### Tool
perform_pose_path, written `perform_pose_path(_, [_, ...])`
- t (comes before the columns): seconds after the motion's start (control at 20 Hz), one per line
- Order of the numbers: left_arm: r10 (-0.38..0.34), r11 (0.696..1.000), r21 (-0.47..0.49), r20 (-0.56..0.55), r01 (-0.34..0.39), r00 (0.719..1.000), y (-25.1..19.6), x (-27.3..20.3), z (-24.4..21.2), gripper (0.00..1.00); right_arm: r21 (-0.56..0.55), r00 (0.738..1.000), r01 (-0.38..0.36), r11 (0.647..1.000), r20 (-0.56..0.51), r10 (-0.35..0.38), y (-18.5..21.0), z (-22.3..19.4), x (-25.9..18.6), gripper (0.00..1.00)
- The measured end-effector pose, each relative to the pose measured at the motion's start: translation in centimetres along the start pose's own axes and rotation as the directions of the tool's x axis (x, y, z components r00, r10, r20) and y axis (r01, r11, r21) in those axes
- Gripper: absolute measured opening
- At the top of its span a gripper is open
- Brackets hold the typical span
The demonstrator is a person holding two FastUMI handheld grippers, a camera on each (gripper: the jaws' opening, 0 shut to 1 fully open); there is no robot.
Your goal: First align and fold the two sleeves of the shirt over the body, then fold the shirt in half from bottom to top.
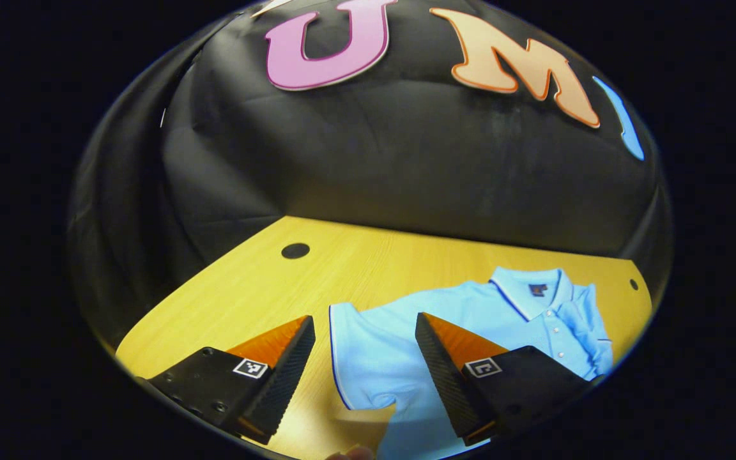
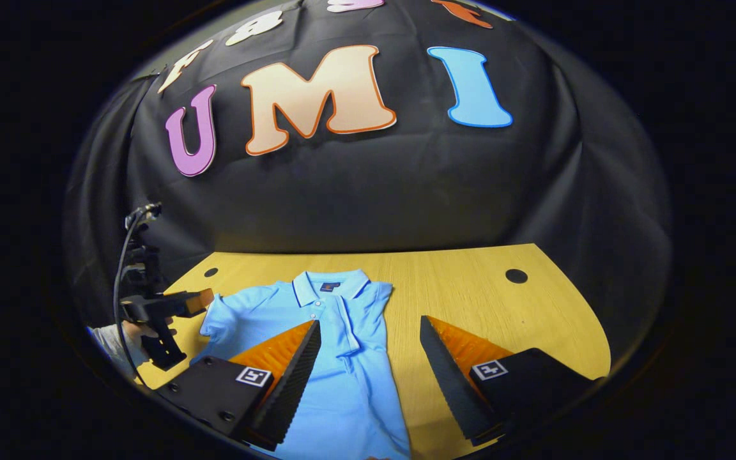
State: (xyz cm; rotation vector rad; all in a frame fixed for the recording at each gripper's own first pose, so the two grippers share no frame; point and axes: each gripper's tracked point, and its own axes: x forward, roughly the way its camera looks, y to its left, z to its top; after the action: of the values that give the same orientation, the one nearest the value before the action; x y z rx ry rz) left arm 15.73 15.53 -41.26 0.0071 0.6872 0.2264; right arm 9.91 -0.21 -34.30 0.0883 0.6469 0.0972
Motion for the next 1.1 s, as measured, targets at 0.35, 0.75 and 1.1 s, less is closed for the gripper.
perform_pose_path(0.35, [0.051,0.999,-0.01,-0.097,-0.052,0.994,0.9,2.6,-3.7,0.95,0.014,0.999,0.028,1.0,-0.029,-0.027,-1.6,-1.3,-1.2,0.98])
perform_pose_path(0.75, [-0.055,0.998,-0.011,-0.116,0.054,0.992,-1.2,2.8,-3.8,0.66,0.046,0.999,0.039,0.998,-0.021,-0.039,-2.3,-0.9,-2.0,0.94])
perform_pose_path(1.1, [-0.079,0.996,0.027,-0.121,0.083,0.989,-2.9,3.1,-3.1,0.0,0.033,0.999,0.037,0.999,-0.012,-0.037,-2.5,-0.9,-3.0,0.98])
